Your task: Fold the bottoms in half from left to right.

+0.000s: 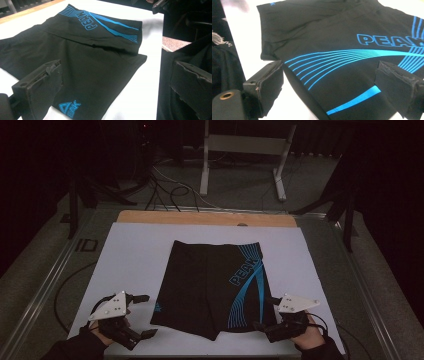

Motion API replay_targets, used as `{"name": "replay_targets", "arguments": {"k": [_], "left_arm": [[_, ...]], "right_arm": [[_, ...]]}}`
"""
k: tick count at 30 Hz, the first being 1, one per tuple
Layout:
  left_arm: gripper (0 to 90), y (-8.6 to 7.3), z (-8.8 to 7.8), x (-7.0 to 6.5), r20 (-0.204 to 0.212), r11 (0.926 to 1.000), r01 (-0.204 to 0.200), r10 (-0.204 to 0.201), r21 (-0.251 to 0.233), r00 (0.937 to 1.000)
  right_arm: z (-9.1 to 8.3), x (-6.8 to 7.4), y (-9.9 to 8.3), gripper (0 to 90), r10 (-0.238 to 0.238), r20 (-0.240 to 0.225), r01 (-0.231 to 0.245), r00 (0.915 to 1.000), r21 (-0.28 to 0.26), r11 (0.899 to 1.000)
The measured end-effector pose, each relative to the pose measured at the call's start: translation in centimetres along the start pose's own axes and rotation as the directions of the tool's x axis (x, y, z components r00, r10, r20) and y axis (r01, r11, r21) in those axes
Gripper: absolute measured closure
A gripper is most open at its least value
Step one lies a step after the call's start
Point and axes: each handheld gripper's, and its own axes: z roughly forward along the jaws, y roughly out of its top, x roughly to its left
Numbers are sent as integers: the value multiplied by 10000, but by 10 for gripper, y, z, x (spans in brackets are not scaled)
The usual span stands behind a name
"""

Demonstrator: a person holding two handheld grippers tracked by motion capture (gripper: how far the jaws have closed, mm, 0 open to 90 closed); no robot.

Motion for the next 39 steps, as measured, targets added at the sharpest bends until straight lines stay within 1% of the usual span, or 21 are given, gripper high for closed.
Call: {"name": "replay_targets", "arguments": {"k": [1, 2, 3, 4, 5, 7, 9, 12, 15, 20, 23, 27, 30, 32, 35, 36, 39], "left_arm": [[0, 2, -1, 0, 16, 10000, 14, -14, -4, 10000], [0, 3, -1, 0, 16, 10000, -10, 10, -10, 10000], [0, 4, -2, 0, 45, 10000, -21, 21, -28, 10000], [0, 5, -2, 1, 71, 10000, 18, -18, 9, 10000], [0, 5, -2, 1, 66, 10000, 17, -17, 53, 10000], [0, 7, -3, 1, 53, 9999, 27, -28, 130, 10000], [0, 9, -5, 3, 84, 9999, 136, -137, 104, 9999], [0, 12, -7, 4, 105, 9998, 174, -175, 43, 9998], [0, 17, -8, 3, 58, 9999, 113, -114, 21, 9999], [0, 22, -7, 3, 97, 9999, 90, -91, 104, 9999], [0, 24, -7, 3, 93, 9998, 118, -119, 130, 9999], [0, 29, -8, 3, 64, 9998, 159, -159, 105, 9999], [0, 31, -8, 2, 6, 9997, 159, -159, 170, 9999], [0, 32, -8, 3, -31, 9997, 158, -158, 189, 9999], [0, 33, -8, 4, -48, 9996, 172, -171, 219, 9998], [0, 34, -8, 4, -49, 9996, 180, -179, 209, 9998], [0, 37, -7, 3, -90, 9996, 137, -135, 229, 9999]], "right_arm": [[-1, 0, 2, 88, -46, -3, 46, 10000, -36, 10000], [-4, 0, 7, 88, -145, 87, 145, 9999, -53, 9999], [-4, 0, 7, 88, -145, 87, 145, 9999, -53, 9999], [-7, -2, 12, 88, -233, 114, 235, 9997, -132, 9996], [-7, -2, 12, 88, -233, 114, 235, 9997, -132, 9996], [-9, -2, 18, 89, -354, 178, 356, 9992, -156, 9992], [-11, -4, 27, 88, -560, 198, 564, 9982, -194, 9982], [-11, -7, 35, 88, -615, 196, 621, 9979, -273, 9977], [-10, -9, 44, 89, -801, 217, 808, 9966, -347, 9961], [-3, -12, 61, 89, -1041, 210, 1050, 9943, -487, 9933], [2, -14, 71, 89, -1046, 208, 1057, 9943, -585, 9927], [10, -19, 85, 89, -1231, 168, 1240, 9923, -714, 9897], [16, -22, 94, 90, -1277, 169, 1287, 9917, -814, 9883], [21, -23, 99, 90, -1184, 124, 1191, 9929, -897, 9888], [28, -27, 107, 90, -1287, 72, 1288, 9917, -899, 9876], [31, -28, 110, 90, -1399, 73, 1400, 9901, -907, 9860], [37, -31, 117, 90, -1374, 22, 1369, 9905, -1015, 9854]]}}
